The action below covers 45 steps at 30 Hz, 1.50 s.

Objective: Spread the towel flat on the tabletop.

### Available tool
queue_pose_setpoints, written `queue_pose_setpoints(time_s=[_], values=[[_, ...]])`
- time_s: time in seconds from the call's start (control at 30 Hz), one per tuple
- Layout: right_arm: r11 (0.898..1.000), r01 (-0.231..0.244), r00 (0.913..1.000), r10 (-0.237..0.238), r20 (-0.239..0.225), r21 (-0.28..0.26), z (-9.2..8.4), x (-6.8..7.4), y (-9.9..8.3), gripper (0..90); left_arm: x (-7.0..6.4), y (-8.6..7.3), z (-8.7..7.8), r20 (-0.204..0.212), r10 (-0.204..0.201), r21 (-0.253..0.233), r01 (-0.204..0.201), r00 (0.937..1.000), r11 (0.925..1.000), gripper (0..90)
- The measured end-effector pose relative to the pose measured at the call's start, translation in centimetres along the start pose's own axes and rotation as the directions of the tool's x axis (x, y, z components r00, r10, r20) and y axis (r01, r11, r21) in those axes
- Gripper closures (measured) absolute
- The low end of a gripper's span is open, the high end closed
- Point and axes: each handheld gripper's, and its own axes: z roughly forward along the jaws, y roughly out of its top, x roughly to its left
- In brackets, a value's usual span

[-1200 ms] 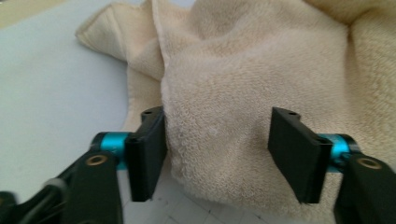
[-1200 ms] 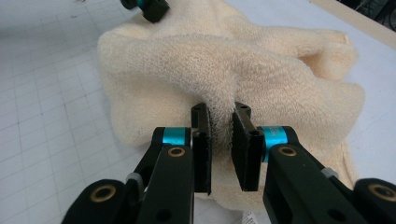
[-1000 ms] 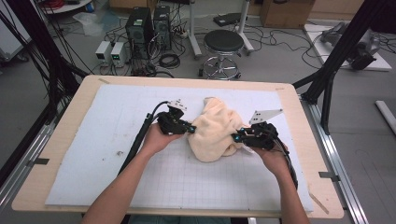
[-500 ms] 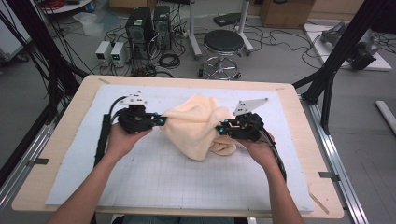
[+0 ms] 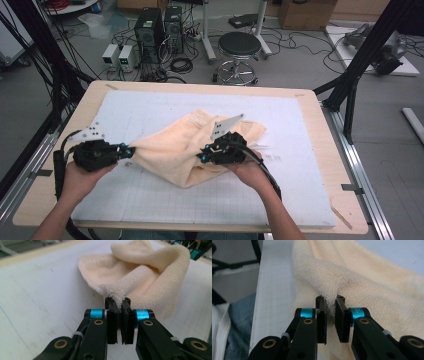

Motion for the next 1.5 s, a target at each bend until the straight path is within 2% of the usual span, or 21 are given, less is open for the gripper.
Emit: queue_pose_setpoints(time_s=[0.07,0.17,0.27,0.3,0.33,0.4,0.5,0.57,0.67,0.7,0.73,0.77,0.83,0.9,0.97,1.03,1.13,1.23,1.3,1.37,1.5], values=[[0.999,-0.001,0.9999,0.001,-0.012,0.034,0.6,0.4,-0.8,76.3,0.2,-1.2,0.4,0.017,-0.008,0.015,0.008,0.9998,0.9999,77.8],[1.0,-0.006,1.0,0.006,-0.002,0.017,-0.1,0.7,-1.5,67.7,0.5,-1.6,0.7,0.027,-0.016,0.016,0.016,0.9995,0.9997,67.9],[1.0,-0.011,0.9988,0.012,0.048,-0.028,-2.3,0.5,-1.8,63.9,0.7,-0.6,0.9,0.03,0.0,-0.001,0.0,0.9996,1.0,58.7],[1.0,-0.009,0.993,0.012,0.117,-0.027,-3.5,-0.2,-2.2,61.6,0.8,-0.1,1.0,0.032,0.012,-0.009,-0.011,0.9994,0.9999,57.8],[1.0,-0.009,0.993,0.012,0.117,-0.027,-3.5,-0.2,-2.2,61.6,0.8,0.3,1.2,0.04,0.016,-0.012,-0.015,0.9991,0.9998,57.8],[0.999,-0.029,0.9886,0.034,0.146,-0.042,-4.1,-1.1,-2.7,55.4,1.0,1.0,2.3,0.045,0.027,-0.017,-0.026,0.9986,0.9995,57.7],[0.998,-0.052,0.9853,0.058,0.16,-0.04,-3.5,-2.4,-3.4,49.3,1.4,1.4,4.8,0.062,0.047,0.025,-0.049,0.997,0.9985,56.3],[0.999,-0.047,0.9847,0.049,0.167,-0.019,-2.5,-2.8,-3.5,45.1,1.6,1.4,6.7,0.071,0.058,0.059,-0.062,0.9957,0.9963,55.3],[1.0,-0.001,0.9804,-0.002,0.197,0.015,-1.0,-3.5,-3.5,45.9,2.3,1.2,9.2,0.091,0.042,0.095,-0.05,0.995,0.9942,55.7],[0.999,-0.021,0.9809,0.011,0.194,0.049,0.1,-4.3,-3.8,47.7,2.7,1.0,9.9,0.091,0.032,0.116,-0.043,0.9953,0.9924,56.6],[0.999,-0.021,0.9809,0.011,0.194,0.049,0.1,-4.3,-3.8,47.7,2.9,0.7,10.6,0.09,0.023,0.143,-0.035,0.9957,0.9891,56.6],[0.995,-0.045,0.9838,0.029,0.177,0.084,1.0,-4.9,-4.3,50.8,3.2,0.4,11.2,0.086,0.014,0.181,-0.03,0.9962,0.9831,56.6],[0.994,-0.059,0.9856,0.043,0.164,0.093,1.4,-5.2,-4.5,53.9,3.5,-0.2,12.2,0.085,-0.006,0.243,-0.015,0.9963,0.9698,56.6],[0.992,-0.066,0.9893,0.051,0.136,0.11,2.1,-5.5,-4.8,61.6,3.5,-0.3,12.3,0.075,0.006,0.233,-0.023,0.9972,0.9722,59.9],[0.989,-0.074,0.992,0.06,0.111,0.128,2.6,-5.6,-4.9,73.8,3.3,-0.3,12.4,0.06,0.032,0.24,-0.046,0.9977,0.9697,68.1],[0.988,-0.064,0.9927,0.048,0.111,0.143,2.8,-5.5,-4.9,80.0,3.0,-0.2,12.4,0.058,0.034,0.242,-0.047,0.9977,0.9692,77.5],[0.989,-0.064,0.9919,0.049,0.117,0.13,2.4,-5.3,-4.6,82.9,2.9,-0.1,12.0,0.031,0.025,0.244,-0.032,0.9992,0.9691,83.2],[0.993,-0.06,0.9907,0.046,0.128,0.101,1.4,-4.9,-4.3,83.7,2.5,-0.1,10.8,0.0,0.038,0.223,-0.037,0.9993,0.9742,84.0],[0.995,-0.045,0.9906,0.033,0.133,0.088,0.5,-4.4,-4.1,83.8,1.9,-0.3,9.5,-0.017,0.041,0.198,-0.037,0.999,0.9796,84.1],[0.996,-0.038,0.9906,0.028,0.134,0.078,-0.6,-3.8,-4.1,83.8,1.1,-0.6,8.1,-0.03,0.037,0.146,-0.032,0.9989,0.9888,84.2],[0.999,-0.005,0.9896,-0.001,0.144,0.041,-3.1,-1.3,-4.3,83.9,-0.5,-1.9,5.1,-0.049,0.032,0.092,-0.027,0.9983,0.9954,84.2]])
